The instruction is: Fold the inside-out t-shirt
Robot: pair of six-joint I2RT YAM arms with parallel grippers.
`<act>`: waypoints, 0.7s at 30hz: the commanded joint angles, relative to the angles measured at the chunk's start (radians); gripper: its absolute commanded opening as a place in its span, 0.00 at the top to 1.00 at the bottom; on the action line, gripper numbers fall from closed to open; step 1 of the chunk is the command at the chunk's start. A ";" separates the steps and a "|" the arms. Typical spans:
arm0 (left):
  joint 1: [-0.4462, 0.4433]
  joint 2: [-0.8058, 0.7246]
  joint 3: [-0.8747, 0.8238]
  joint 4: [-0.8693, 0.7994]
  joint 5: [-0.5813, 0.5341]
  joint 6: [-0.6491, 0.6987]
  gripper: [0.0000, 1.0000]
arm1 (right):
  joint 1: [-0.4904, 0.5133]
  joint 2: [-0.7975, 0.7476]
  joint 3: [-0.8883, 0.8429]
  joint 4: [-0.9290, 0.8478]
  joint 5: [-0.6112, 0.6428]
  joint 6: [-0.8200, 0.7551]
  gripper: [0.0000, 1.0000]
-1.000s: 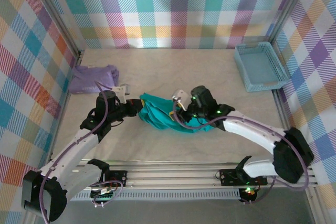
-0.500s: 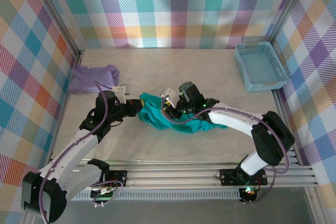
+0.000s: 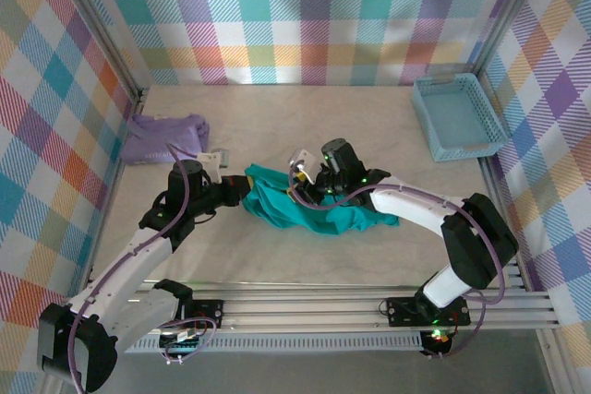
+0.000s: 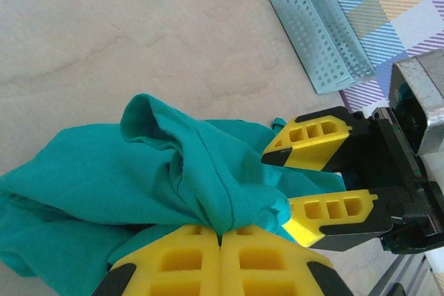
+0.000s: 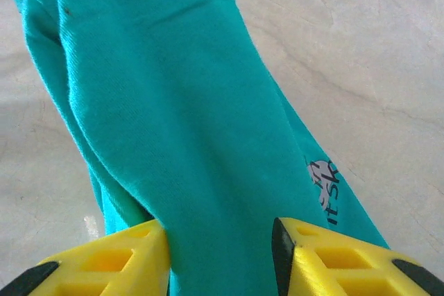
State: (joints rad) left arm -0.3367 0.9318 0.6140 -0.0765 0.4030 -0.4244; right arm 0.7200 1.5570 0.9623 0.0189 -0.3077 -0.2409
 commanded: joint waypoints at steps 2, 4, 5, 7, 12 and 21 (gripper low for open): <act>0.007 -0.021 0.032 0.006 0.005 0.023 1.00 | 0.001 0.007 0.002 0.019 -0.064 0.002 0.59; 0.007 -0.023 0.033 0.006 0.006 0.023 1.00 | 0.001 0.022 0.010 0.014 -0.049 0.003 0.62; 0.007 -0.022 0.033 0.006 0.005 0.023 1.00 | 0.001 0.031 0.013 0.013 -0.046 0.003 0.62; 0.007 -0.021 0.033 0.007 0.005 0.021 1.00 | 0.001 0.049 0.013 0.021 -0.051 0.007 0.62; 0.007 -0.025 0.036 0.001 -0.001 0.019 1.00 | 0.002 0.087 -0.003 0.064 -0.049 0.016 0.62; 0.007 0.038 0.056 -0.117 -0.305 0.010 1.00 | -0.034 -0.049 0.005 0.020 -0.188 0.130 1.00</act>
State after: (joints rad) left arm -0.3370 0.9344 0.6258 -0.1310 0.2794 -0.4221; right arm 0.7074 1.6016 0.9573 0.0586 -0.3691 -0.1726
